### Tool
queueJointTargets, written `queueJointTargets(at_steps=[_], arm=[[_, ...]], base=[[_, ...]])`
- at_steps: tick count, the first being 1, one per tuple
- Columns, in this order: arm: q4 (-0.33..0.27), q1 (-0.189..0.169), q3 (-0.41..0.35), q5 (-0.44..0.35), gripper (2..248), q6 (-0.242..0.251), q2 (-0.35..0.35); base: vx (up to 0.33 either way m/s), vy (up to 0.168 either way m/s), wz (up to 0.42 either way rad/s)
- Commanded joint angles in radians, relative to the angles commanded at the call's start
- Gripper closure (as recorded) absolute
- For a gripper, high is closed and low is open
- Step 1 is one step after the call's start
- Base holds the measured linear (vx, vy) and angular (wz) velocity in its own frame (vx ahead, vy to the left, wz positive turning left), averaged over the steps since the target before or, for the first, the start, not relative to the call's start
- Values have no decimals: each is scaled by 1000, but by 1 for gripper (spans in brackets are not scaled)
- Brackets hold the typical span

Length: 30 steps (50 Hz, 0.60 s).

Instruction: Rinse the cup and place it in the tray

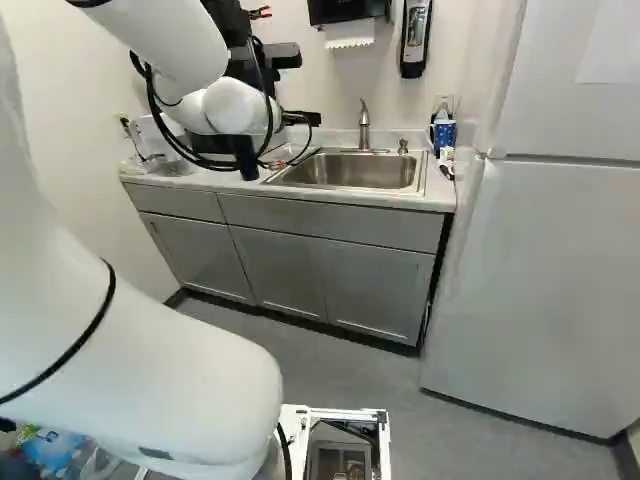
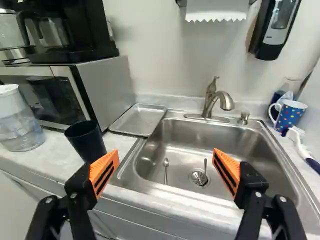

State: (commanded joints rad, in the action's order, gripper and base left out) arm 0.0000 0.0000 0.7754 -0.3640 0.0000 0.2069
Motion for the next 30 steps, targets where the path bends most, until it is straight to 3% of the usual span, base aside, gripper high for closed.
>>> queueJointTargets(at_steps=[30], arm=[[0, 0, 0, 0, 3, 0, 0]], base=[[179, -56, 211]])
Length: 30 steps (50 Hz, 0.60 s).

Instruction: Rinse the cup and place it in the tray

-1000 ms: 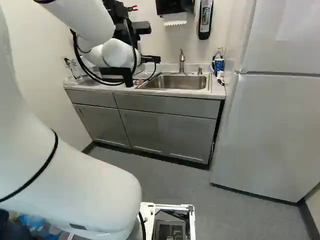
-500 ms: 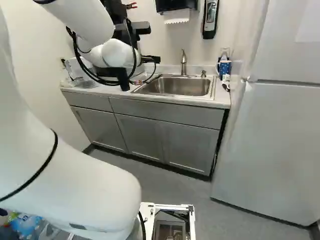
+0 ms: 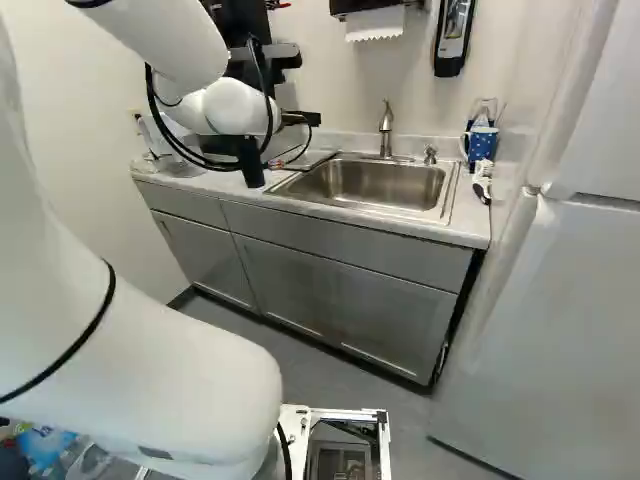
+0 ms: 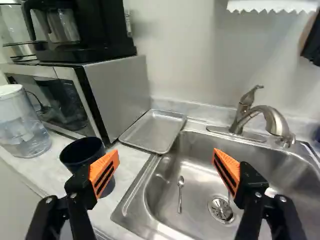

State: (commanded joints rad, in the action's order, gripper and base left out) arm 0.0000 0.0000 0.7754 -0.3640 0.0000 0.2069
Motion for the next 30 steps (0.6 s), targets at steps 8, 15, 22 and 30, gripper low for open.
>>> queueJointTargets(at_steps=[8, 15, 22, 30], arm=[[0, 0, 0, 0, 3, 0, 0], [0, 0, 0, 0, 3, 0, 0], [0, 0, 0, 0, 3, 0, 0], [0, 0, 0, 0, 3, 0, 0]], base=[[128, -77, 78], [117, -83, 3], [119, -84, 7], [118, -89, 3]])
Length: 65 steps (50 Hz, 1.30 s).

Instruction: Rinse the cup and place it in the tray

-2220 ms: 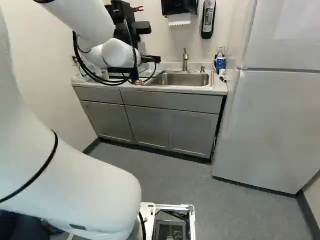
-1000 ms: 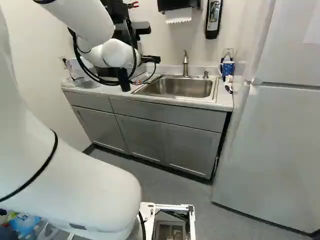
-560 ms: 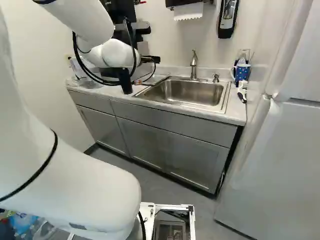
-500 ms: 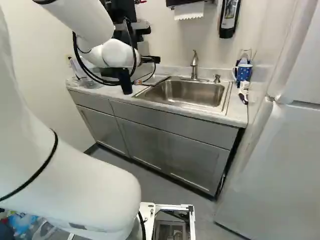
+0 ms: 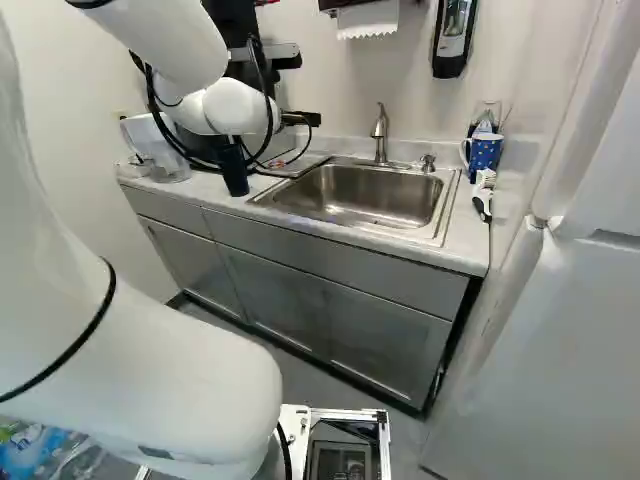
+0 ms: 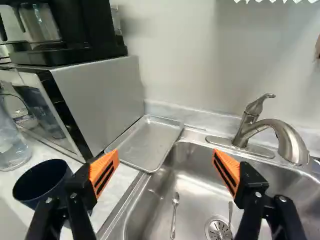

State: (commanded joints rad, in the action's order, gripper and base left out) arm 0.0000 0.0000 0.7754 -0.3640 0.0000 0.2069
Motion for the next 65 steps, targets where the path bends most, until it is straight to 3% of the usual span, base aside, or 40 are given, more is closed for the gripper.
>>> queueJointTargets(at_steps=[30, 65], arm=[[0, -2, 7, 0, 3, 0, -8], [0, -20, 27, 0, 3, 0, -30]], base=[[102, -56, 3], [4, -2, -1]])
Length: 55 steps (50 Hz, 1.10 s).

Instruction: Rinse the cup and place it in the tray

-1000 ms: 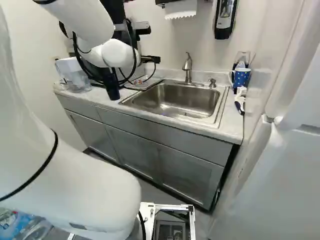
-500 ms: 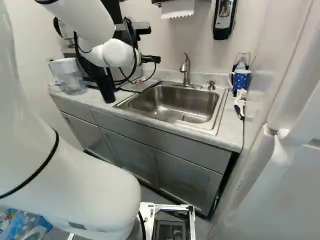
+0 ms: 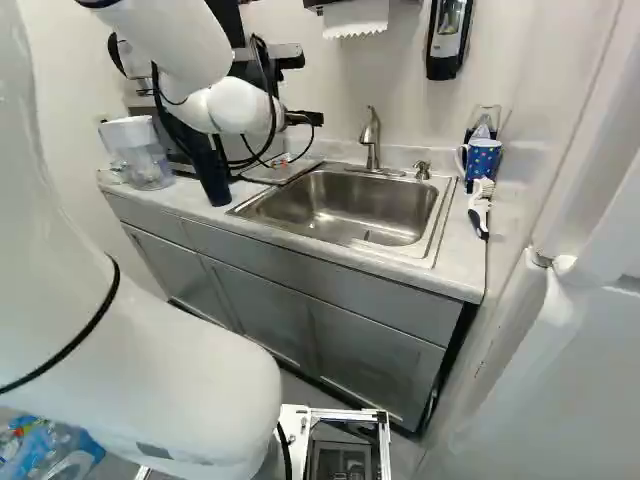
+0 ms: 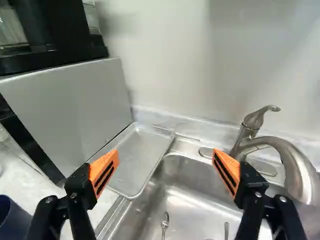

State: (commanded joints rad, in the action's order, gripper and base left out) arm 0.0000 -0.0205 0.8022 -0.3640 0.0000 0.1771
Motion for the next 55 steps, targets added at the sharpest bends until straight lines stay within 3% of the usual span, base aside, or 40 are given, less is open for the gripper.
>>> queueJointTargets(at_steps=[55], arm=[[0, -121, 201, 0, 3, 0, -209]], base=[[0, 0, 0]])
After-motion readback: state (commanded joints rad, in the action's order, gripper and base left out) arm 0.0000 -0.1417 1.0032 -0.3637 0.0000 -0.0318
